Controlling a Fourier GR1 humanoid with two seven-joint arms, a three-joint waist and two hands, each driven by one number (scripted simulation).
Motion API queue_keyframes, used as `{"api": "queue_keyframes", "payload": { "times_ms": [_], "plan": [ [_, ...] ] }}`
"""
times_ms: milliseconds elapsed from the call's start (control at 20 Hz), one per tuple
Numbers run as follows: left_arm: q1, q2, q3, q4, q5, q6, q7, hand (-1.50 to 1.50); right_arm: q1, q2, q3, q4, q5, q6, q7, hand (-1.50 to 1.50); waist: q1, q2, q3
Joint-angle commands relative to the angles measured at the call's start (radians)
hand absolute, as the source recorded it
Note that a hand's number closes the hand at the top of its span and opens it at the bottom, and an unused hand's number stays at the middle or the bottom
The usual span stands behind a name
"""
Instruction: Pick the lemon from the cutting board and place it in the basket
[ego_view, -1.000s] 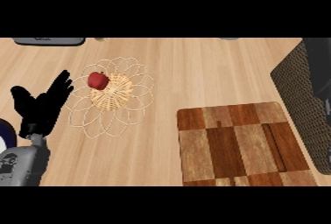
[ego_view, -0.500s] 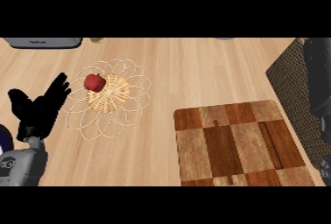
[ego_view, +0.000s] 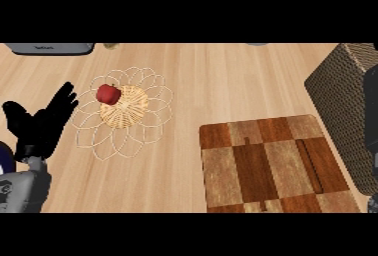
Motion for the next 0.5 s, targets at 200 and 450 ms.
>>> {"api": "queue_keyframes", "payload": {
  "times_ms": [200,450],
  "plan": [
    [-0.075,0.002,0.009,0.025,-0.010,0.019,0.038,0.00,0.030,0.010,0.013,-0.096,-0.084,-0.099,0.012,-1.50,-0.009,-0.001,0.000],
    [0.023,-0.002,0.003,-0.002,0.000,-0.014,0.004,0.00,0.048,0.054,-0.043,-0.281,0.015,-0.219,0.116,-1.50,-0.007,-0.008,-0.001]
  ]
}}
